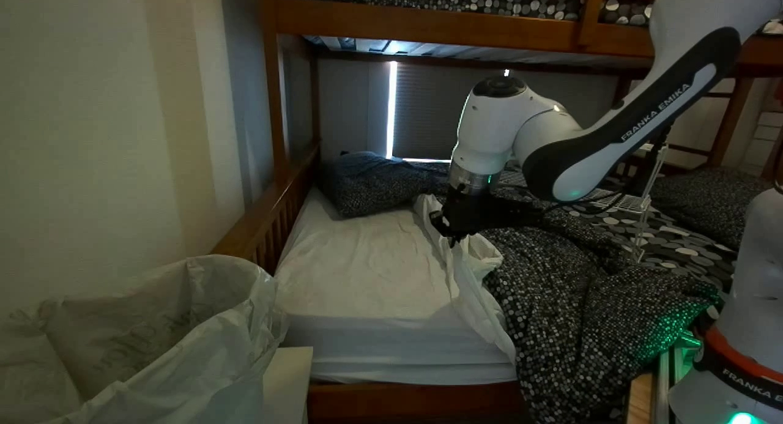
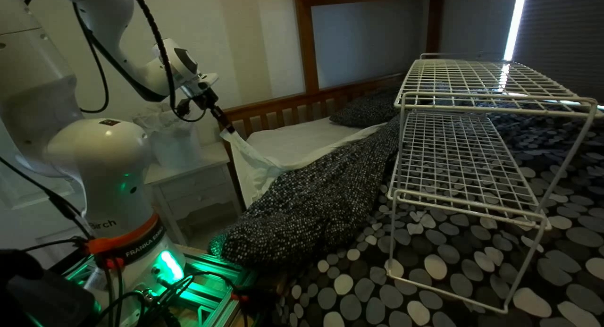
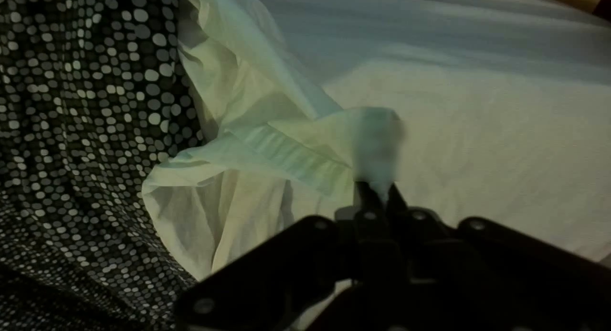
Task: Move the bedsheet to the left
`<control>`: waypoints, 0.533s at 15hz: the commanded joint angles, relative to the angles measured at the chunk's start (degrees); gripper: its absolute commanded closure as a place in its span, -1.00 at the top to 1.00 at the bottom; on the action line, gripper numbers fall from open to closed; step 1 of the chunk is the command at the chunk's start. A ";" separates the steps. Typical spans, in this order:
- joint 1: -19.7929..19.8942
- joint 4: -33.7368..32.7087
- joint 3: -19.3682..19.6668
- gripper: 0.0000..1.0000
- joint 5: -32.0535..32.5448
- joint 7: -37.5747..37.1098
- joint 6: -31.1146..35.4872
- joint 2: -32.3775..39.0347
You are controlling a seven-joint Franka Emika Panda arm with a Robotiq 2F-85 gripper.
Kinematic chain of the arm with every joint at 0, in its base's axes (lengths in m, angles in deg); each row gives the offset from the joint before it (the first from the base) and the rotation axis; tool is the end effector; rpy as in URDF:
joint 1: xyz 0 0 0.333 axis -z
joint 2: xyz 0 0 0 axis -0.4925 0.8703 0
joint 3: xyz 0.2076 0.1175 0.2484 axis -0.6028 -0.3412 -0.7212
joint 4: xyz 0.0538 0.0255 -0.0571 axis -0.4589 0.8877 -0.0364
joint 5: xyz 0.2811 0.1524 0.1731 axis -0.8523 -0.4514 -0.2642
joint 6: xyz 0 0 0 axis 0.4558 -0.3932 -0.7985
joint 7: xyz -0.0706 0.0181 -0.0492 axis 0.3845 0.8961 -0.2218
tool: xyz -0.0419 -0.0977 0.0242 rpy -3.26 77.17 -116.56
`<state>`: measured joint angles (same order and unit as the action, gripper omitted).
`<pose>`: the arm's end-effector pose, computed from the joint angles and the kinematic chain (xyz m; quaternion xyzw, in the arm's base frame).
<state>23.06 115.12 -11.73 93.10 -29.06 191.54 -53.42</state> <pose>0.4125 0.1164 0.3882 0.9159 -0.3403 0.1931 0.0898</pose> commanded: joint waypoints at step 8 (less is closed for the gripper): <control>-9.27 -22.21 -10.58 -0.98 18.22 1.17 0.31 17.44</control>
<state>17.14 99.83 -21.73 105.06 -27.70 191.51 -42.91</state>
